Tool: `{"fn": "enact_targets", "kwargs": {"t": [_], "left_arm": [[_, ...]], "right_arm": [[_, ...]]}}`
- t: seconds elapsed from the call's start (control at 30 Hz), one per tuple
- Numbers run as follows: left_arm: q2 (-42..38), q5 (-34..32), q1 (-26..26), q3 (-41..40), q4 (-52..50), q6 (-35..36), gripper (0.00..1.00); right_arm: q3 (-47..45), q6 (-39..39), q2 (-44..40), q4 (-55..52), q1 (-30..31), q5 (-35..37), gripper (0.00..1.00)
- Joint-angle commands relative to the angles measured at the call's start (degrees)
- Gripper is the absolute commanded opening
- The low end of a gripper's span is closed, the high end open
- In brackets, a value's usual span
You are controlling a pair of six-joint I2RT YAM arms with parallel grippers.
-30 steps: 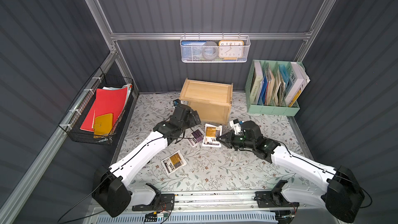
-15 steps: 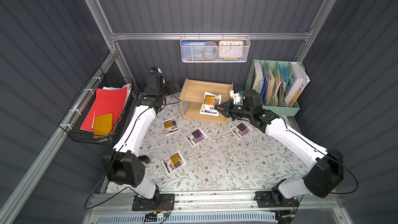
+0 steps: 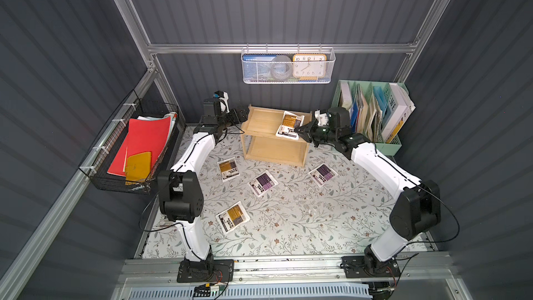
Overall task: Place the bagged coffee beans on the shelf by color
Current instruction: Adjust the shelf at the center of the board, then place the bagged coffee beans on the shelf.
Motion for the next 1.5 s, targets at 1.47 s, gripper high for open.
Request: {"fn": "enact_targets", "kwargs": {"t": [1.47], "left_arm": [[-19.3, -16.8, -3.8, -15.4, -2.5, -8.9, 1.00]], "right_arm": [[20.3, -5.9, 14.2, -11.0, 3.1, -7.2, 0.01]]}}
